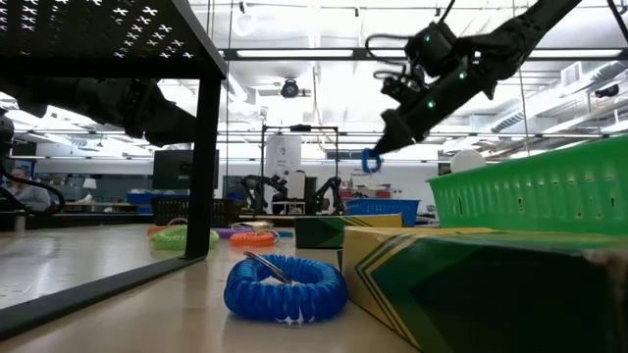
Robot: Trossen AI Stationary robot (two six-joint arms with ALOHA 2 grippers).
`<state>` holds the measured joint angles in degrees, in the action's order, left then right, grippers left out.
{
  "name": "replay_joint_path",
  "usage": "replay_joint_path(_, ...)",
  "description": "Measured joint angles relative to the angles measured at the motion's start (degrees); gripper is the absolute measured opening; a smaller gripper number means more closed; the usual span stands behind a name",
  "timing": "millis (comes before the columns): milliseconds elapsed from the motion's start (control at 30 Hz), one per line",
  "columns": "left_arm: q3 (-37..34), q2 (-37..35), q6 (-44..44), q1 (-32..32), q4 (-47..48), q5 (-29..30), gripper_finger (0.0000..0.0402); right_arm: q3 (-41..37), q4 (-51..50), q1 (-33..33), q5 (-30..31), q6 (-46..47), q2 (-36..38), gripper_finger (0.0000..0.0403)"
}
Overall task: Pick & Place Office Desk Supplies
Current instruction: Put the right blue spring keychain into the blue bin
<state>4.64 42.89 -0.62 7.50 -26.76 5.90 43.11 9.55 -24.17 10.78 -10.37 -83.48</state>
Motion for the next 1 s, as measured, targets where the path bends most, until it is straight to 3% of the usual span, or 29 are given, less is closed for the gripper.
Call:
replay_joint_path(467, 0.00, 0.00, 0.07, -0.01, -0.02, 0.03, 0.0231, -0.02, -7.98, -2.85, -5.31, -0.22, -0.92, 0.0002)
replay_joint_path(1000, 0.00, 0.00, 0.22, 0.03, -0.05, 0.25, 0.0231, -0.02, -7.21, -3.47, 0.44, -1.09, -5.16, 0.0002)
